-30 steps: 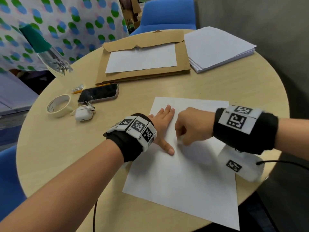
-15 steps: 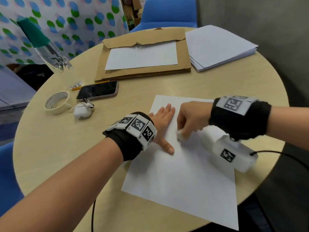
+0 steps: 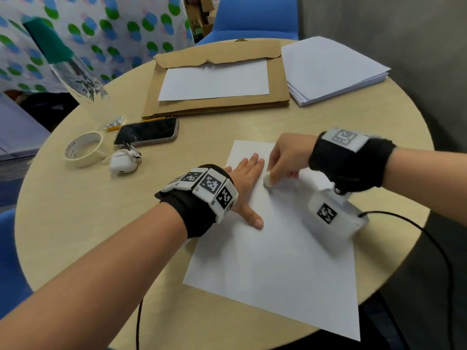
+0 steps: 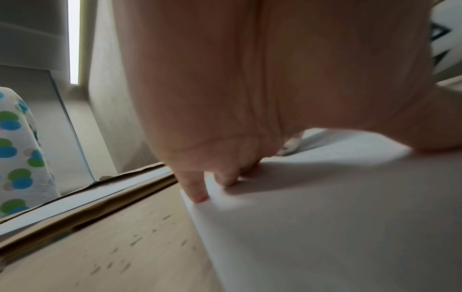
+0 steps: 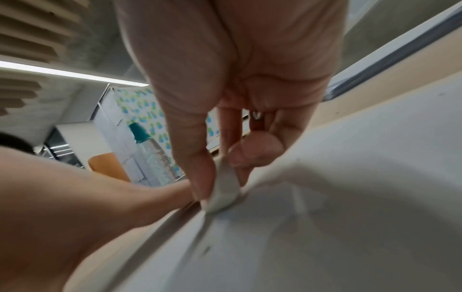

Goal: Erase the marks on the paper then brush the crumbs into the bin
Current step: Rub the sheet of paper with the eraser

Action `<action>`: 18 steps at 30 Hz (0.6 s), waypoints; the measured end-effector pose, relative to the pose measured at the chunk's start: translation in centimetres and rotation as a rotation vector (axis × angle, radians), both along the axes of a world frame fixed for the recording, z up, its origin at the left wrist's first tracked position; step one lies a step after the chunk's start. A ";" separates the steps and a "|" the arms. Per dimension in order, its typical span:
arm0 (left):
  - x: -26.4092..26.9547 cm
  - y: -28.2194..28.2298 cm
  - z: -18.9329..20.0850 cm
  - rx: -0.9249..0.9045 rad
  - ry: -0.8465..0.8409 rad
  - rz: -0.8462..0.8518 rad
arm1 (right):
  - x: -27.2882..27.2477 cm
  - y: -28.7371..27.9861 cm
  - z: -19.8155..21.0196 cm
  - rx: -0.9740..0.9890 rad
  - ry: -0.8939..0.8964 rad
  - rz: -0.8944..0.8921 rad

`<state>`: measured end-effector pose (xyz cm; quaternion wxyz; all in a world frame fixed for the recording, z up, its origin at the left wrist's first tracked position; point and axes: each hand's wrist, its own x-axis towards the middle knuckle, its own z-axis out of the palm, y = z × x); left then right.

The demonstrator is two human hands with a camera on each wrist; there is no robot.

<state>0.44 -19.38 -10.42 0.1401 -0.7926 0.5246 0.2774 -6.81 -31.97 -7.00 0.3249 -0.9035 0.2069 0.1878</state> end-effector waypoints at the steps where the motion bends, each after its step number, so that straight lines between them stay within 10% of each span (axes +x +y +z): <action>1: 0.0 0.0 0.0 0.000 0.001 0.001 | 0.3 -0.2 -0.2 0.011 -0.047 -0.051; 18: 0.0 0.1 0.0 -0.007 -0.003 -0.016 | -1.8 1.6 -1.2 0.033 0.001 -0.036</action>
